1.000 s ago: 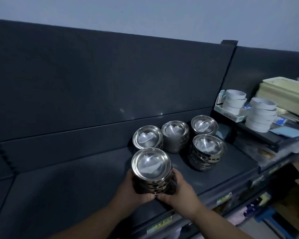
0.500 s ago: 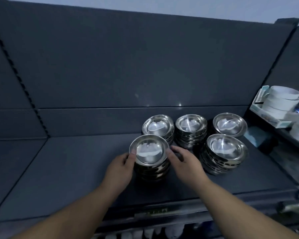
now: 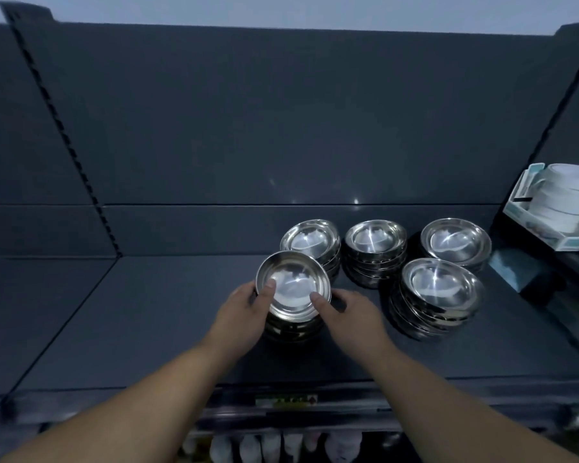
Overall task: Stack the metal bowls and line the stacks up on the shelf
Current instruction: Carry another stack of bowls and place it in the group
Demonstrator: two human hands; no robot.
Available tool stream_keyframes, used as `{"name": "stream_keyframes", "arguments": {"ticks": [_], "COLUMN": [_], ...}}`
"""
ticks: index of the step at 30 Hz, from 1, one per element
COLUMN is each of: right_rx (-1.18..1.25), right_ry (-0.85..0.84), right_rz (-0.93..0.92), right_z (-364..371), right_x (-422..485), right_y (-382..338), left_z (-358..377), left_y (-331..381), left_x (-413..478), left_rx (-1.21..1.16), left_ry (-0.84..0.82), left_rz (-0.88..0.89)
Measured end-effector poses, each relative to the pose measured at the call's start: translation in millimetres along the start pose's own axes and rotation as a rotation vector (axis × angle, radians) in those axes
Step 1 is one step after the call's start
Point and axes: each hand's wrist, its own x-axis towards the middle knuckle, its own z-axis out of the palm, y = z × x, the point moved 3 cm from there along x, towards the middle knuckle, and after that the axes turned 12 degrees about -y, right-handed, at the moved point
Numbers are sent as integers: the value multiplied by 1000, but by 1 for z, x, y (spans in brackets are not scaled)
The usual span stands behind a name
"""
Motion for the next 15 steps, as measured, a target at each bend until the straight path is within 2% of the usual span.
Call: {"name": "stream_keyframes", "arguments": {"ticks": [3,7,15], "right_rx": [-8,17,124], "right_ry": [-22,-23,7], "right_rz": [8,-26,-36], "right_z": [0,-1,-2], "right_x": [0,5,3], "right_y": [1,0,1], "left_z": [-1,-9,-14], "left_y": [-5,-1,9], "left_x": [2,3,-1], "left_rx": [26,100,29], "left_ry": [41,192,231], "left_rz": [-8,-27,14]}}
